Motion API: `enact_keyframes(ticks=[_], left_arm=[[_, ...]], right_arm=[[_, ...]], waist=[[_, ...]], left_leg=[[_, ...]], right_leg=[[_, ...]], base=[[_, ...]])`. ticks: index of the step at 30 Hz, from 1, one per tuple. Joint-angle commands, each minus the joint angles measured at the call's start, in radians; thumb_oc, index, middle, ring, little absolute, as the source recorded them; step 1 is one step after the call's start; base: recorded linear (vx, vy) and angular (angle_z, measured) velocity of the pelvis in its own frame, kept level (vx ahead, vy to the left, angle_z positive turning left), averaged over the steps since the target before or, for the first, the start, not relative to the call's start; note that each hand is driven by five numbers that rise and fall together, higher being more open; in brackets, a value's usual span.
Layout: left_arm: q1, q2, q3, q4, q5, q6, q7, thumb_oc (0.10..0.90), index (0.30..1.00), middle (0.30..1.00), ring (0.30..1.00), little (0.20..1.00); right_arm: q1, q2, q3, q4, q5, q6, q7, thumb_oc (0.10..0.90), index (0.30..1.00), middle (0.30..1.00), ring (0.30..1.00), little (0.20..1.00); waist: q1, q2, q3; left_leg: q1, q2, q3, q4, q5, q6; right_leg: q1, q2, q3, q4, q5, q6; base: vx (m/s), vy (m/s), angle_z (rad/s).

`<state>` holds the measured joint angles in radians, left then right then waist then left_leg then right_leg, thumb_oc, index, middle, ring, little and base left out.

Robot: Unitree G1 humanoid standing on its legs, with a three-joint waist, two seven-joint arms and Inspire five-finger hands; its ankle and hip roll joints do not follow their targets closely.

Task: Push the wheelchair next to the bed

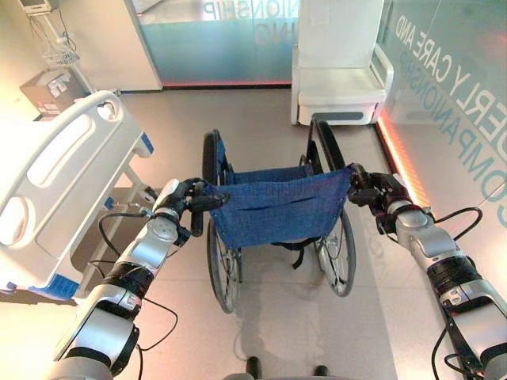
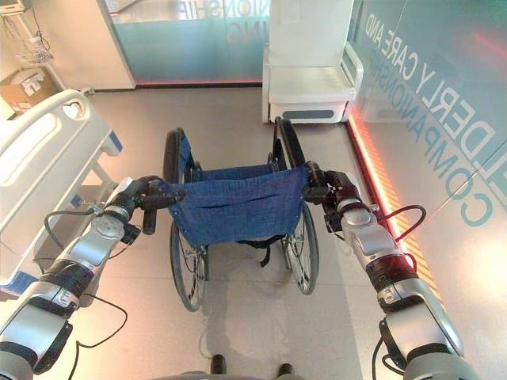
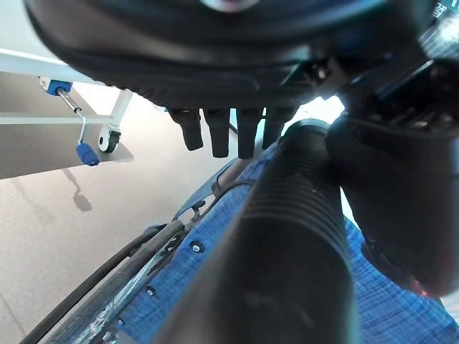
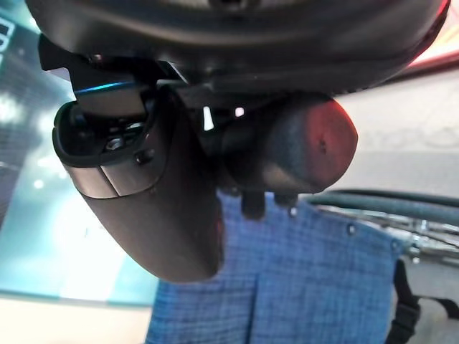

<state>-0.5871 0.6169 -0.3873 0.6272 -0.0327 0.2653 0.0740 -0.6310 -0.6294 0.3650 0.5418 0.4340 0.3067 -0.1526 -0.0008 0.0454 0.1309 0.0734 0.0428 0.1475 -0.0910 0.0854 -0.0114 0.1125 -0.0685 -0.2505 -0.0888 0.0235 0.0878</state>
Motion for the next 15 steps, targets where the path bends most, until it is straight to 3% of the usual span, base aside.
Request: enact_keyframes(ticks=[1,15], left_arm=[[0.075,-0.018,-0.086,0.13,0.092,0.033,0.019,0.4,0.3,0.3,0.3,0.3],[0.085,-0.064,-0.023,0.122,-0.107,-0.049,0.048,0.4,0.3,0.3,0.3,0.3]], right_arm=[[-0.002,0.012,0.04,-0.067,-0.053,-0.063,0.031,0.4,0.3,0.3,0.3,0.3],[0.014,0.019,0.028,-0.065,-0.076,-0.034,0.011,0.4,0.3,0.3,0.3,0.3]], waist=[[-0.003,-0.044,0.059],[-0.001,-0.048,0.065]], left_leg=[[-0.015,-0.044,0.02,0.068,-0.107,0.008],[-0.012,-0.051,0.024,0.083,-0.12,0.021]], right_leg=[[-0.066,-0.022,0.02,0.087,-0.025,0.002],[-0.076,-0.036,0.022,0.118,-0.029,0.007]], base=[[0.0,0.0,0.0],[0.0,0.017,0.0]])
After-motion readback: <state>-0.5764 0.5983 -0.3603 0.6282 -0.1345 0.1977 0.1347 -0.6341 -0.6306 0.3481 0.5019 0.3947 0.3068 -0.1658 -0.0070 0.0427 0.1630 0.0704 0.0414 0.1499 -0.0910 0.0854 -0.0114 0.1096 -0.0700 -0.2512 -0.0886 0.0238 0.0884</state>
